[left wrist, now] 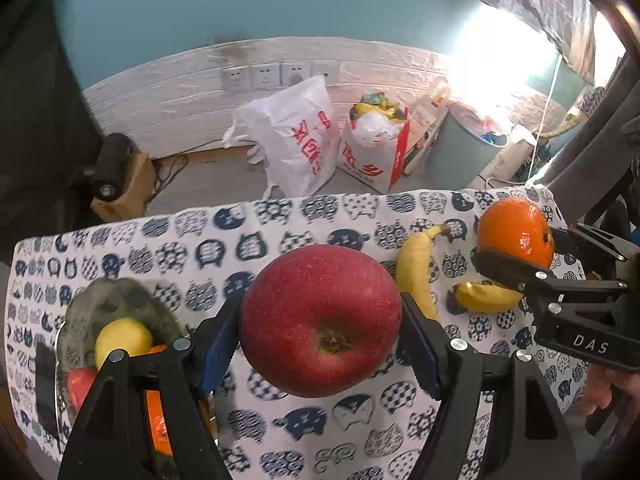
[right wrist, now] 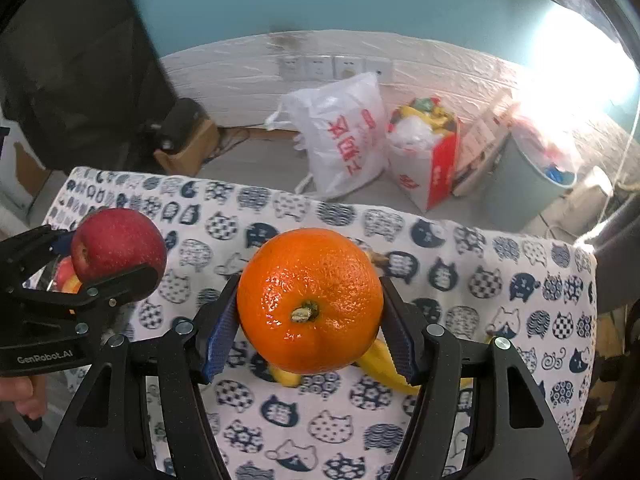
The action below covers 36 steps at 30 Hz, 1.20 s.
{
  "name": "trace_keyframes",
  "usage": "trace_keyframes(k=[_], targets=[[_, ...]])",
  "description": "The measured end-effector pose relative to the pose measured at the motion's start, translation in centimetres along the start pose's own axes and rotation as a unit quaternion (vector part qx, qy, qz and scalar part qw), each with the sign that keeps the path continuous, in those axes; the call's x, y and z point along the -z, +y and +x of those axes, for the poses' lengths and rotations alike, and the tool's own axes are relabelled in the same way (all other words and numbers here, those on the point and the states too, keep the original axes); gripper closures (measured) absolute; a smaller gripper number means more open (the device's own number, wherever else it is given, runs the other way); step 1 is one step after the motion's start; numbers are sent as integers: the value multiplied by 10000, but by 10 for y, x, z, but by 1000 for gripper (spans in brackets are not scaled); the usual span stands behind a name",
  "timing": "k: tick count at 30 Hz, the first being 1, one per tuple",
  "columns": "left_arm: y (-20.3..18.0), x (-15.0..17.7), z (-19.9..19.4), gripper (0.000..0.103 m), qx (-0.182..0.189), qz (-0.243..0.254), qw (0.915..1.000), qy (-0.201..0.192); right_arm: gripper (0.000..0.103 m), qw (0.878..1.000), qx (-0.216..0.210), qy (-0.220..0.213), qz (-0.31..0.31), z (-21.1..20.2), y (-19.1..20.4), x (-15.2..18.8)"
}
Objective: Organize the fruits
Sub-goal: 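Carry the red apple with the left tool while the right tool carries the mandarin over the bowl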
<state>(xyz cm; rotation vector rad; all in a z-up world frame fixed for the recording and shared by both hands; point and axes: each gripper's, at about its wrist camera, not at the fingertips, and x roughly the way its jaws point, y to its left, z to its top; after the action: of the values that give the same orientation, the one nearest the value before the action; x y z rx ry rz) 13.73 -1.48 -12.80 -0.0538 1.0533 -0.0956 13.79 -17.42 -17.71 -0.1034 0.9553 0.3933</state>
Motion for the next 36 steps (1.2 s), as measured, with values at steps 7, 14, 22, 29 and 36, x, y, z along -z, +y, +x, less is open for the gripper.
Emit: trace_keyframes(k=[7, 14, 22, 29, 36], targets=[[43, 17, -16, 27, -141, -296, 9994, -50, 38, 9995, -241, 7, -218, 3, 41, -8], [90, 32, -31, 27, -306, -654, 9973, -147, 38, 9978, -435, 39, -508, 11, 86, -17], [138, 44, -45, 27, -425, -1020, 9936, -227, 38, 9941, -632, 51, -877, 19, 138, -25], [176, 50, -46, 27, -583, -1290, 9897, -221, 38, 9914, -795, 119, -1028, 29, 171, -33], [212, 58, -31, 27, -713, -1528, 9856, -111, 38, 9886, -905, 215, -1183, 41, 199, -36]])
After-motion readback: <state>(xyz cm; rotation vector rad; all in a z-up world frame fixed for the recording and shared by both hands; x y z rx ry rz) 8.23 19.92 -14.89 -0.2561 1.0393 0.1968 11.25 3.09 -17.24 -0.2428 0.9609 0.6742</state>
